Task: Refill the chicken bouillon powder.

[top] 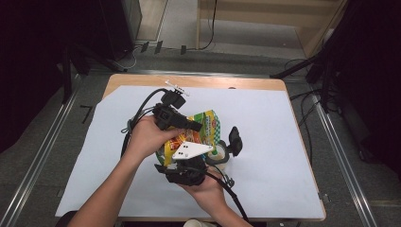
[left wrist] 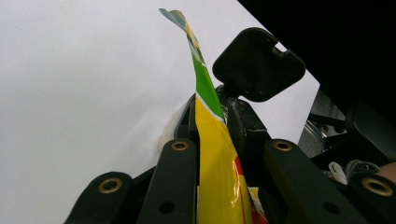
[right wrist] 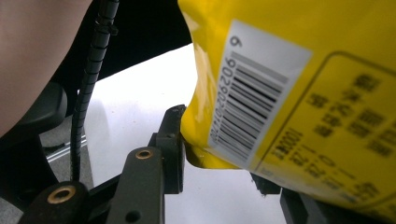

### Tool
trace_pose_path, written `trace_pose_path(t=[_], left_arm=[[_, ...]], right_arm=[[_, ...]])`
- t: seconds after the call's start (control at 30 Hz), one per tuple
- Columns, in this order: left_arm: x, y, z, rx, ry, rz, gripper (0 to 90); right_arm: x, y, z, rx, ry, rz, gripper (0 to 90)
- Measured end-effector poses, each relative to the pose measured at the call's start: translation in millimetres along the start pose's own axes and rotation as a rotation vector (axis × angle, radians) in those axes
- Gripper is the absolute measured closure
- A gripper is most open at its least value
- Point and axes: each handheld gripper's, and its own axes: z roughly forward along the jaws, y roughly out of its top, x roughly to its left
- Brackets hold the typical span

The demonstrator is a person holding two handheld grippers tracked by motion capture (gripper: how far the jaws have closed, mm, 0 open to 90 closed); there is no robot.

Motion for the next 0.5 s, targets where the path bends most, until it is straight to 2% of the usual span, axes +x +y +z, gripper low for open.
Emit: trace_pose_path(t=[0.23, 0.5], left_arm=[[1.7, -2.1, 2.7, 0.01, 0.006, -0.002, 80.7], [-0.1, -2.3, 2.2, 0.008, 0.013, 0.004, 80.6]], right_arm=[[0.2, -2.9, 3.4, -0.002, 0.003, 0.019, 62.8], [0.5, -3.1, 4.3, -0.001, -0.003, 0.008, 62.7]])
